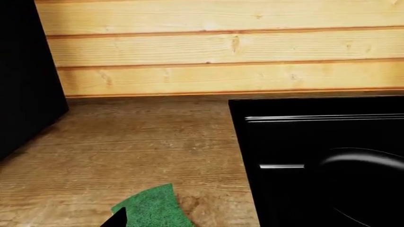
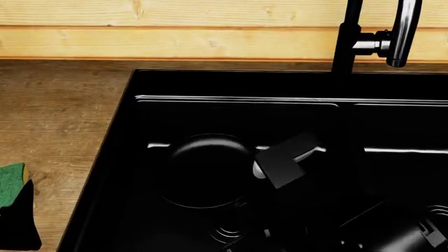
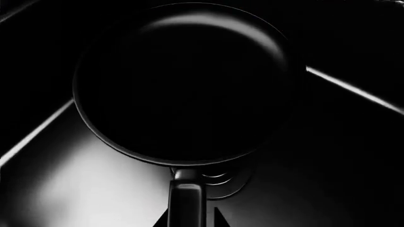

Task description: Pick the pan and sponge and place them into the sink. Then turn on the water.

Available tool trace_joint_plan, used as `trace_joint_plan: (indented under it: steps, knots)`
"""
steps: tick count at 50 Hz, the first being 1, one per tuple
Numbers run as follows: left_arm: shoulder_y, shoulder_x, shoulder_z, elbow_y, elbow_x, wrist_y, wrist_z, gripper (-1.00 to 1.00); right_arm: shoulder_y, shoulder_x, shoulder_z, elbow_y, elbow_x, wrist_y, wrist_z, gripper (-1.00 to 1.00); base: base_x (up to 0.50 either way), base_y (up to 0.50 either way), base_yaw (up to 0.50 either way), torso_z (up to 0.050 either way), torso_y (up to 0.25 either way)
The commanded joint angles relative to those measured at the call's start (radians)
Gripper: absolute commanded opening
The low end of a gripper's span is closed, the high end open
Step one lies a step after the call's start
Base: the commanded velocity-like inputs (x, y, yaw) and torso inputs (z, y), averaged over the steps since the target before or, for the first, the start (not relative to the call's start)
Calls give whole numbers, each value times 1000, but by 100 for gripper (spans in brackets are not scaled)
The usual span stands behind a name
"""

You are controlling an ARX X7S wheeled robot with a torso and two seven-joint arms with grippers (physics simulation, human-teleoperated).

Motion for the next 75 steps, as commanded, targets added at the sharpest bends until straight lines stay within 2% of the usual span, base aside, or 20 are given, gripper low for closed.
trace_joint_plan:
  steps: [1, 19, 30, 39, 40, 52, 58, 63, 70, 75]
  knots:
    - [-1, -1, 2, 0, -1, 1, -5, 100, 24, -64, -35, 108, -85, -65, -88, -100, 0, 0, 0, 0, 10]
    - [0, -2, 7, -3, -1, 2, -11, 100, 29, -203, -109, 413, -194, -218, -223, -100, 0, 0, 0, 1, 1]
    - [10, -6, 4, -5, -2, 11, -7, 100, 27, -235, -117, 490, -212, -252, -240, -100, 0, 0, 0, 0, 1]
    - [20, -9, -1, -7, -4, 19, -3, 100, 19, -228, -119, 466, -205, -227, -224, -100, 0, 0, 0, 0, 0]
    - [25, -16, -10, -6, -9, 19, 2, 100, 17, -227, -120, 464, -204, -226, -224, 100, 0, 0, 3, 0, 0]
    - [19, -10, 1, -7, -5, 20, -6, 100, 17, -192, -109, 401, -178, -159, -181, 100, 0, 0, 0, 0, 0]
    - [10, -5, 11, -18, 2, 24, -9, 100, 30, -115, -74, 204, -108, -34, -93, 100, 0, 0, 0, 0, 0]
    - [4, -1, 17, -24, 3, 24, -12, 100, 47, -32, 9, 15, -12, 63, 16, 100, 0, 0, 0, 0, 0]
    - [-7, -6, 17, -17, -7, 11, -17, 100, 52, 49, 97, -155, 87, 135, 123, 100, 0, 0, 0, 0, 0]
    - [-36, -7, -1, 10, -46, -67, -84, 100, 49, 106, 177, -279, 169, 170, 218, 100, 0, 0, 0, 0, 0]
